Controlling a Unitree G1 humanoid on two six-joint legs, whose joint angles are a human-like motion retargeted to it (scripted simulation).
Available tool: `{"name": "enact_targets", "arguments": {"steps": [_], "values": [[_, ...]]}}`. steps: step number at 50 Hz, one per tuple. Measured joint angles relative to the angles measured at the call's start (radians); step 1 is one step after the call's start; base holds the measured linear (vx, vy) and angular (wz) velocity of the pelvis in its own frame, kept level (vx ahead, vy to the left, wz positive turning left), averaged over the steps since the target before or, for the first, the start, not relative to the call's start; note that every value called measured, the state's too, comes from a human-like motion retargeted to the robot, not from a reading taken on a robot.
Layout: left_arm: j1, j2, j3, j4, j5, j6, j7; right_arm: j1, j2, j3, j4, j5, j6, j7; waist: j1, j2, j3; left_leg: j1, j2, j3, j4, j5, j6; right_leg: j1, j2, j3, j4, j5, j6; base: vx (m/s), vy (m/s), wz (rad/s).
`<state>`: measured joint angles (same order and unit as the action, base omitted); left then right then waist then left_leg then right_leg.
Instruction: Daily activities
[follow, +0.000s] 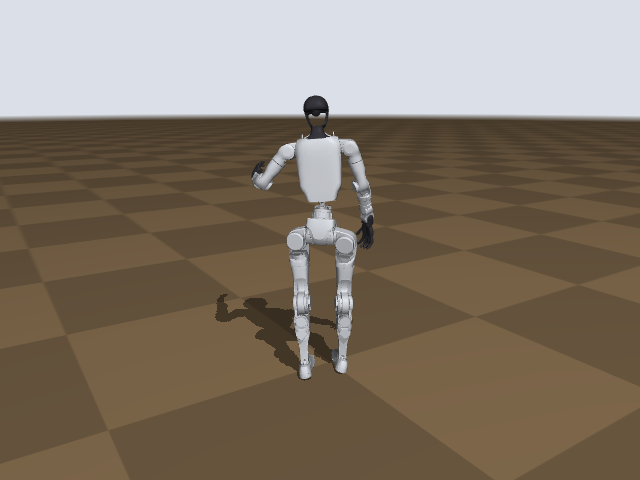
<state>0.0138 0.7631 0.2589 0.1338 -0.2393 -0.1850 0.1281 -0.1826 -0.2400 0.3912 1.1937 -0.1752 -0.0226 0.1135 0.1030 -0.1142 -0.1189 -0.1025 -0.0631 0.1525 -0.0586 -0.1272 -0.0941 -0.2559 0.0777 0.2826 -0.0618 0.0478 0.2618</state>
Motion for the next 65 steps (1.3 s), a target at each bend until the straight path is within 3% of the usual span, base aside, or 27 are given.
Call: {"name": "enact_targets", "arguments": {"steps": [7, 15, 23, 33, 39, 50, 55, 60, 65], "values": [[-0.004, -0.009, 0.008, -0.063, -0.132, -0.02, -0.085, 0.001, 0.012, 0.001, 0.002, 0.06, 0.009, 0.034, 0.012, -0.014, -0.006, -0.002, -0.008, -0.025, -0.001, 0.004, -0.014, 0.009, -0.021, -0.027, 0.0, -0.017, 0.0, 0.01, 0.03, 0.39], [-0.008, 0.012, -0.032, -0.355, -0.354, -0.049, -0.344, 0.025, -0.005, -0.004, -0.07, 0.142, 0.001, 0.078, 0.012, -0.017, -0.019, -0.022, -0.013, -0.062, -0.003, 0.018, -0.038, 0.008, -0.042, -0.081, -0.002, -0.024, 0.0, -0.02, 0.03, 0.48], [-0.159, 0.179, -0.125, -0.658, -0.596, -0.071, -0.566, 0.062, -0.059, 0.01, -0.145, 0.192, -0.008, 0.124, 0.001, 0.007, -0.038, -0.046, -0.014, -0.11, -0.004, 0.032, -0.055, 0.005, -0.058, -0.128, -0.004, -0.016, 0.0, -0.04, 0.04, 0.49], [-0.252, 0.342, -0.299, -0.678, -0.715, -0.09, -0.579, 0.033, -0.095, -0.001, -0.099, 0.159, -0.028, 0.049, 0.009, 0.029, -0.033, -0.061, -0.014, -0.146, -0.005, 0.04, -0.066, 0.006, -0.066, -0.147, -0.004, -0.01, 0.0, -0.02, 0.03, 0.3], [-0.126, 0.223, -0.381, -0.581, -0.675, -0.067, -0.552, 0.017, -0.07, -0.039, -0.039, 0.14, -0.046, -0.051, 0.015, 0.024, -0.016, -0.06, -0.018, -0.146, -0.005, 0.039, -0.082, 0.012, -0.073, -0.148, -0.004, -0.016, 0.0, 0.01, 0.01, 0.22], [0.052, -0.265, -0.389, -0.25, -0.453, -0.064, -0.348, 0.032, 0.021, -0.138, 0.041, 0.156, -0.063, -0.204, 0.006, -0.002, 0.017, -0.05, -0.037, -0.167, -0.007, 0.043, -0.098, 0.032, -0.103, -0.136, -0.002, -0.038, -0.024, 0.02, 0.0, 0.28], [-0.024, -0.328, -0.382, -0.158, -0.421, -0.074, -0.27, 0.04, 0.024, -0.134, 0.015, 0.171, -0.054, -0.187, 0.001, -0.001, 0.034, -0.043, -0.036, -0.187, -0.007, 0.045, -0.115, 0.047, -0.105, -0.147, -0.002, -0.047, -0.045, -0.01, -0.03, 0.36], [-0.203, -0.181, -0.4, -0.205, -0.364, -0.089, -0.261, 0.033, -0.048, -0.095, -0.031, 0.138, -0.04, -0.106, -0.007, 0.009, 0.056, -0.033, -0.03, -0.204, -0.005, 0.049, -0.14, 0.069, -0.104, -0.177, -0.002, -0.049, -0.045, -0.04, -0.02, 0.42], [-0.432, 0.113, -0.463, -0.33, -0.368, -0.101, -0.303, 0.051, -0.157, -0.057, -0.056, 0.084, -0.029, 0.005, -0.017, 0.03, 0.079, -0.028, -0.019, -0.225, -0.003, 0.046, -0.163, 0.09, -0.098, -0.215, -0.002, -0.049, -0.041, -0.07, 0.0, 0.47]]}}
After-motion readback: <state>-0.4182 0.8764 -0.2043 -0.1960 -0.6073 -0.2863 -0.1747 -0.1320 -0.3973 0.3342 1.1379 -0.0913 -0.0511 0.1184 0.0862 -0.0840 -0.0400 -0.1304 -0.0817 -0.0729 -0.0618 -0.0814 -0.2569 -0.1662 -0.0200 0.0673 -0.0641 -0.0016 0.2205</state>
